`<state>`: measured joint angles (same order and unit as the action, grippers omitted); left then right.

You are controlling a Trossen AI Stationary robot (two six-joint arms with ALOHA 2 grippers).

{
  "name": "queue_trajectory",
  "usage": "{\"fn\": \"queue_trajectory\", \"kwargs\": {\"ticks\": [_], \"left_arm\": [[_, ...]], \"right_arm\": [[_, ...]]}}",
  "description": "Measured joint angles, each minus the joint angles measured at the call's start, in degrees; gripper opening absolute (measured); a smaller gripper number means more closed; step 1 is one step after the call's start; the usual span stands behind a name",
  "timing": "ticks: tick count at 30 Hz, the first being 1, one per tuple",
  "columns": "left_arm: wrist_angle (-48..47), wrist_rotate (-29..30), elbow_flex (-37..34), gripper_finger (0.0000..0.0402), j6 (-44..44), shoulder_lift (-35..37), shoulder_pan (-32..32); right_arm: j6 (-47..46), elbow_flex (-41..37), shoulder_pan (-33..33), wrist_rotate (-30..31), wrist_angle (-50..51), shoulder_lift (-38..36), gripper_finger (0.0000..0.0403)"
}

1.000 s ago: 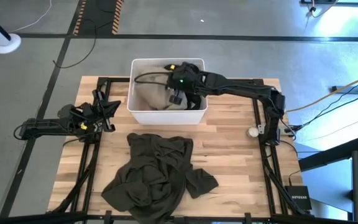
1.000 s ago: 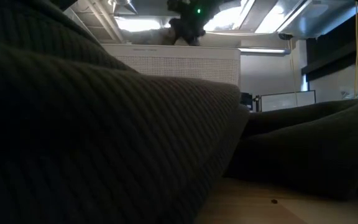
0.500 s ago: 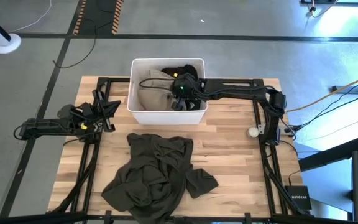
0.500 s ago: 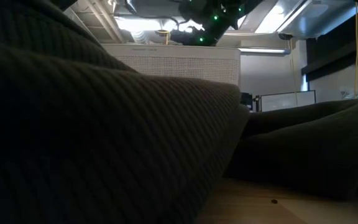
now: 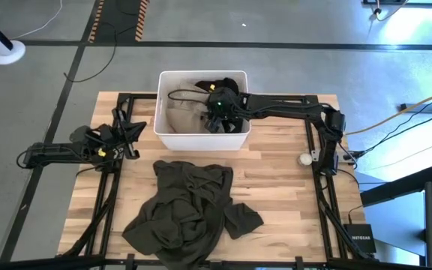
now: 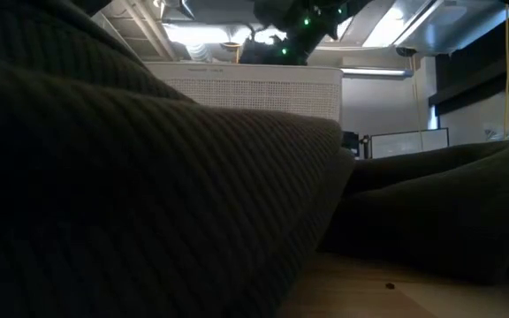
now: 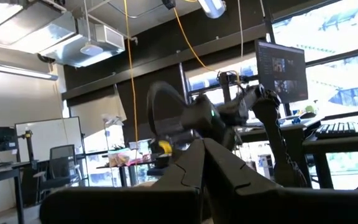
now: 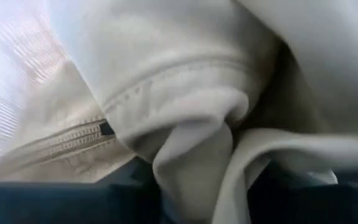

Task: Sort clothes
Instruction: Put the brown jacket into the white laundry organizer, then put the gray pants into the white laundry organizer

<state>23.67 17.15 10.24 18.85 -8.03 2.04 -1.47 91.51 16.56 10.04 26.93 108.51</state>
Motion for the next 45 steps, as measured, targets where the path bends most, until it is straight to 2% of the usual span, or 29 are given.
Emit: {"fn": "queue_trajectory", "kwargs": {"ticks": [5, 9, 17, 24, 33, 38, 45], "left_arm": [[-0.84, 0.02, 0.0, 0.0, 0.09, -0.01, 0.0], [-0.84, 0.01, 0.0, 0.0, 0.1, -0.01, -0.02], [-0.82, 0.02, 0.0, 0.0, -0.35, 0.01, 0.0], [-0.81, 0.01, 0.0, 0.0, -0.22, 0.01, -0.01], [-0.81, 0.01, 0.0, 0.0, -0.39, 0.0, -0.01], [-0.81, 0.01, 0.0, 0.0, -0.9, 0.02, -0.02], [-1.73, 0.02, 0.0, 0.0, -1.14, 0.0, 0.0]], "right_arm": [[0.44, 8.54, -0.11, -0.74, 5.97, 0.0, 0.0209], [0.45, 17.22, -0.13, -1.22, 15.84, -0.02, 0.0237], [0.21, 33.33, -1.15, -1.09, 30.9, -0.11, 0.0244], [0.61, 41.46, -8.22, -2.14, 35.26, -0.15, 0.0244], [0.25, 42.42, -22.58, -0.95, 40.77, -0.15, 0.0243], [-1.89, 39.46, -30.66, 3.61, 44.61, -0.13, 0.0243], [-5.81, 31.15, -38.2, 7.42, 42.27, -0.15, 0.0243]]}}
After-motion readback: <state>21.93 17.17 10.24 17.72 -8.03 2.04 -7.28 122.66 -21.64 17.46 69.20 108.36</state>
